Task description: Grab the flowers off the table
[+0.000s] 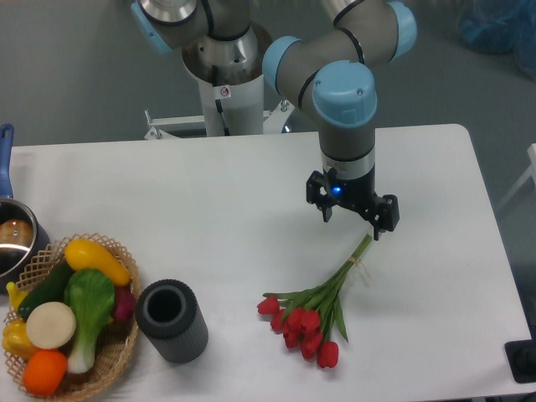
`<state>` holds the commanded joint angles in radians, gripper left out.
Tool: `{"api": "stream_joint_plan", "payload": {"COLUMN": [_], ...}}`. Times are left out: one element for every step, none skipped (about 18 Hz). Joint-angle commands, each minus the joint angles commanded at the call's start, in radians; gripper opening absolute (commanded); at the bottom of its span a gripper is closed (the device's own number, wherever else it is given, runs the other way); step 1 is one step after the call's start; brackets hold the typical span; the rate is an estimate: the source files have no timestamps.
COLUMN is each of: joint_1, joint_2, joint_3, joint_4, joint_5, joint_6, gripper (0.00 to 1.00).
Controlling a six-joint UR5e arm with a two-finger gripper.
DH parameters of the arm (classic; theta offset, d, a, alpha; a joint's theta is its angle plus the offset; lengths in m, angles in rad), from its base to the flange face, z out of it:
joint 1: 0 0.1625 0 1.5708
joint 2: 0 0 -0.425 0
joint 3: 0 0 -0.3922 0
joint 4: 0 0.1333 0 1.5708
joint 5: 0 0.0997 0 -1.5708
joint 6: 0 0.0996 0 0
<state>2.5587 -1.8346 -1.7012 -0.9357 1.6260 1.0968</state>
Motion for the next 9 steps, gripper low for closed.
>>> {"api": "stream_joint_plan", "payload": {"joint_1": [-0.003,-0.006,-0.006,-0.006,-0.006,-0.006,-0.008,-0.008,-0.008], "joint_2": [0.0,-0.003,-0.005,-0.005,-0.005,-0.008,-0.011,-0.014,-0.015], "joint_3": [-0.002,-0.002,0.0,0.002,0.0,-0.002,-0.003,-0.006,-0.017], "joint_4": [0.0,0.003,0.005,0.005,0.005,0.006,0.009,0.009,0.011], "joint_5": [0.003,0.005,0.005,-0.003,-0.002,-0.003,-0.005,-0.006,-0.006], "joint_6": [0.0,-0.002,-0.002,-0.002,-0.002,-0.005,-0.009,-0.012,-0.012], "gripper": [1.0,1.0,1.0,1.0,1.0,1.0,1.0,1.0,1.0]}}
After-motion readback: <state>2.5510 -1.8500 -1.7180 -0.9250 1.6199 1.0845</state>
